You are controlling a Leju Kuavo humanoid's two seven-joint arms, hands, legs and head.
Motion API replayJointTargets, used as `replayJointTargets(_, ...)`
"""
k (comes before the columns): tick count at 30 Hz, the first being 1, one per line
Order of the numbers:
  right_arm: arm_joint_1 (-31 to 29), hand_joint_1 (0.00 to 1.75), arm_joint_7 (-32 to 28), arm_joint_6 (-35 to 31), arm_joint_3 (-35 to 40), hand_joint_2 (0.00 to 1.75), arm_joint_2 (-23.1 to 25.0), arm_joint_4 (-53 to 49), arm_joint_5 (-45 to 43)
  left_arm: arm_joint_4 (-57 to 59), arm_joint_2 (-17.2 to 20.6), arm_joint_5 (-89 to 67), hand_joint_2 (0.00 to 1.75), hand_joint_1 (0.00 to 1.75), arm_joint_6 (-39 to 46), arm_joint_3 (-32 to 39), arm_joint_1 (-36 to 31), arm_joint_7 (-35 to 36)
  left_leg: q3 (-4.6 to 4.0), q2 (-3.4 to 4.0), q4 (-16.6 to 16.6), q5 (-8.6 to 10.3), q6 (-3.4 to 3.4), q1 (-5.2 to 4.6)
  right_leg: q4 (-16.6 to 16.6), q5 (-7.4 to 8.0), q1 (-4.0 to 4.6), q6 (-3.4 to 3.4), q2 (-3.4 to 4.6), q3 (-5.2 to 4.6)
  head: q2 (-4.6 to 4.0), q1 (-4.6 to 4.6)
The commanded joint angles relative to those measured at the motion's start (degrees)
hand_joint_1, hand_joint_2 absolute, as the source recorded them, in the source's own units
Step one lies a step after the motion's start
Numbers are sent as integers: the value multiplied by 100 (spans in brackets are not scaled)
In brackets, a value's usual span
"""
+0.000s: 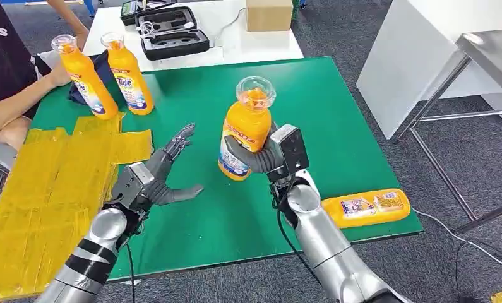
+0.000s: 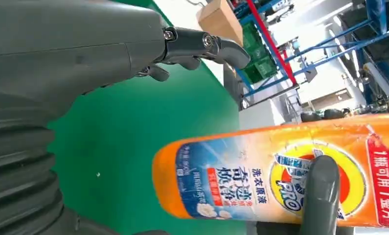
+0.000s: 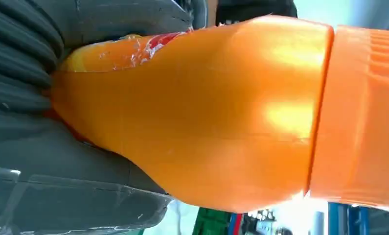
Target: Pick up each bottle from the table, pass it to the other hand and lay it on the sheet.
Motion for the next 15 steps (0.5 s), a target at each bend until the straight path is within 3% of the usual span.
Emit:
replayJointTargets(1,-366,175,38,17,234,175,-104,421,-34,470,-30,16,175,0,-34,-161,-267,6,22,-10,3,-11,-3,3,3,-11,1,-7,2,22,0,0)
replayJointTargets(7,-509,175,42,650,283,175,-59,617,-362,464,-37,107,175,0,-200,-356,-245,0,18,-9,2,-8,-3,1,3,-8,0,-7,2,18,0,0)
replayJointTargets(15,-535,175,93,770,425,175,-10,435,-349,750,-121,323,175,0,-292,-369,-224,52,32,-9,4,-15,-4,3,5,-15,1,-10,6,30,0,0)
